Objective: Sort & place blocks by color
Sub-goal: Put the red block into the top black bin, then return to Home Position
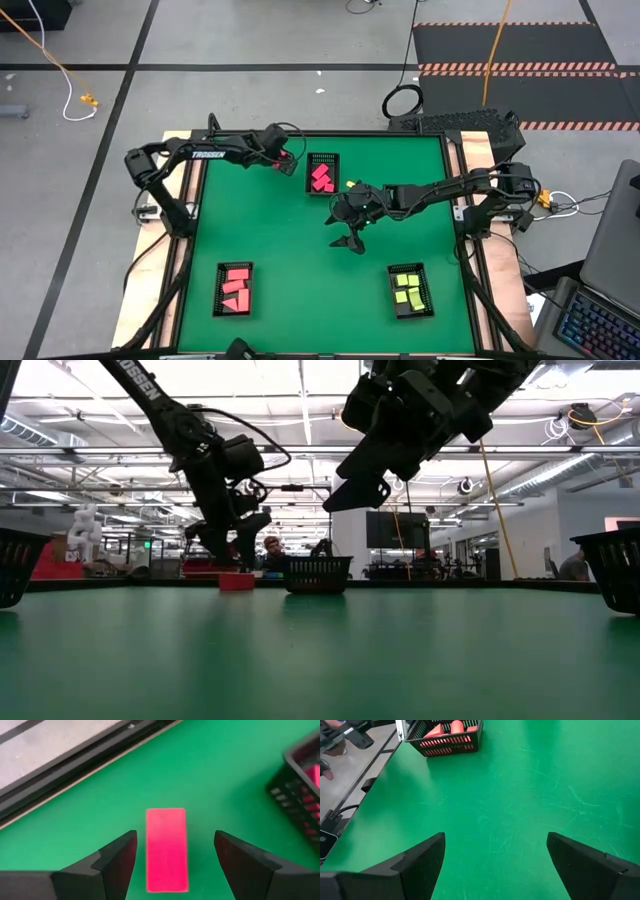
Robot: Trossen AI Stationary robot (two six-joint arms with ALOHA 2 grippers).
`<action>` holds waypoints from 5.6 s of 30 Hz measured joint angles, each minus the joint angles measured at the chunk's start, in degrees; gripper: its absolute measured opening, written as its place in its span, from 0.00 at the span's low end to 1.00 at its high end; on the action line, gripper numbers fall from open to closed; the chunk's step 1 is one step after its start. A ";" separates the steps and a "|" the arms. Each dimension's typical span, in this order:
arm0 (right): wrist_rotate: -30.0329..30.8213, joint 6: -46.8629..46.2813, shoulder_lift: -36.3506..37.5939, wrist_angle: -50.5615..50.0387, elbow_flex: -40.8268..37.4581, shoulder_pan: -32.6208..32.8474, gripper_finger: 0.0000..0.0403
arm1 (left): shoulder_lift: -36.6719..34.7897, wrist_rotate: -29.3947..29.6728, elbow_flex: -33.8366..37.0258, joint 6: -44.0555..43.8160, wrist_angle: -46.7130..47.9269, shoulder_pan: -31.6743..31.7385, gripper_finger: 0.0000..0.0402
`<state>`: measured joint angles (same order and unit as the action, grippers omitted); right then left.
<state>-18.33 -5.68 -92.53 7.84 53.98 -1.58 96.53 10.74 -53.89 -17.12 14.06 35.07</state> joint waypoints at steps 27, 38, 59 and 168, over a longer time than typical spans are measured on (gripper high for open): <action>0.04 0.62 -0.04 -1.02 0.00 0.02 0.85 | 2.44 -1.89 0.11 1.27 -0.19 -0.77 0.31; 0.02 0.40 -0.07 -4.86 0.00 0.15 0.85 | -9.61 -6.51 0.04 -1.71 -1.76 -5.17 0.31; 0.28 -0.42 16.13 -17.58 -1.72 2.54 0.85 | -3.28 -13.52 0.02 -7.52 -14.61 -13.68 0.60; 17.98 -2.54 92.48 -9.19 -51.25 1.33 0.00 | -89.18 -12.24 53.18 3.32 -14.53 -37.19 0.01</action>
<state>-0.35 -8.22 -0.05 -1.36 2.72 -0.25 7.35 -1.50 -0.71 -13.80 -0.47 -2.12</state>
